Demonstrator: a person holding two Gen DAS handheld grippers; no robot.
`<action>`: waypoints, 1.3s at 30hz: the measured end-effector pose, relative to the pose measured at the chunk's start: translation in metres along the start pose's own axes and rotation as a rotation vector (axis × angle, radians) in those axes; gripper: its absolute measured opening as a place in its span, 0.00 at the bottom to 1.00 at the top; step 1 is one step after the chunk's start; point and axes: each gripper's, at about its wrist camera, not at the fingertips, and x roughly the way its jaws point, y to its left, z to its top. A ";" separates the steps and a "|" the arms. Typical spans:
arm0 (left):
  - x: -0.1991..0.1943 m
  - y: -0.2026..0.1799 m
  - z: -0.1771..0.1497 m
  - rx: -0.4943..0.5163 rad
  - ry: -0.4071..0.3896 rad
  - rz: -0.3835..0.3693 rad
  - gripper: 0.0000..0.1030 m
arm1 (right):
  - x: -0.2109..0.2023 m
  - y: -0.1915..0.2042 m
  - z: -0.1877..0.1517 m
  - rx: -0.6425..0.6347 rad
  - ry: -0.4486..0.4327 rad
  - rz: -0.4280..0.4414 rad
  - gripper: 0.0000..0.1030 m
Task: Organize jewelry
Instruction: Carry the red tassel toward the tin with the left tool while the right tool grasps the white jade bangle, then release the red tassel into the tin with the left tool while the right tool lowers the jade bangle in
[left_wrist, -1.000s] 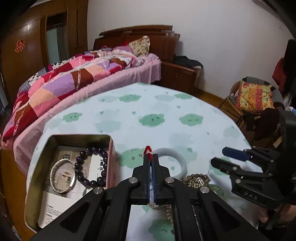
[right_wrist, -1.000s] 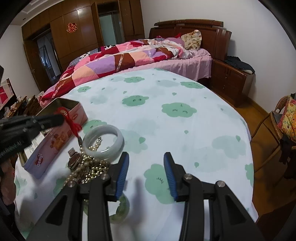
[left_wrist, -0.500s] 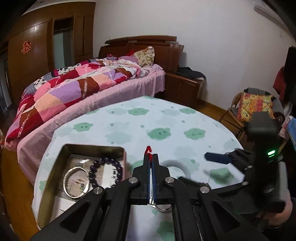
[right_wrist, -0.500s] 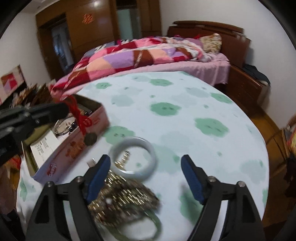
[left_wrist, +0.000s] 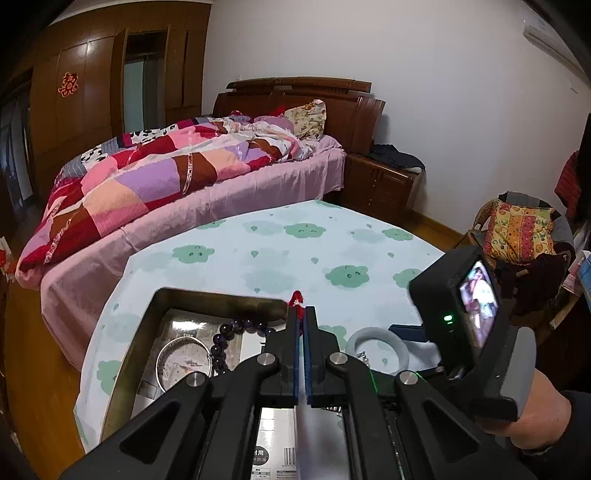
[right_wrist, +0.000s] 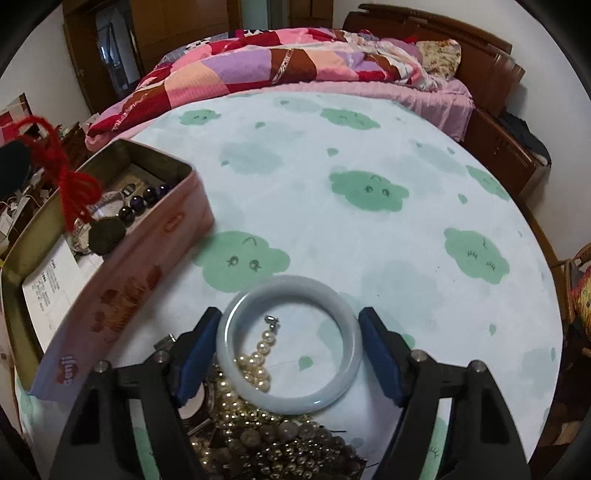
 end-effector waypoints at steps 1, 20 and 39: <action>0.001 0.002 -0.001 -0.005 0.003 0.000 0.00 | -0.002 0.000 -0.002 0.001 -0.003 -0.001 0.75; -0.007 0.045 -0.001 -0.066 -0.008 0.065 0.00 | -0.055 0.040 0.036 -0.076 -0.223 -0.001 0.74; 0.026 0.093 -0.006 -0.115 0.056 0.107 0.00 | -0.018 0.102 0.056 -0.218 -0.234 0.059 0.74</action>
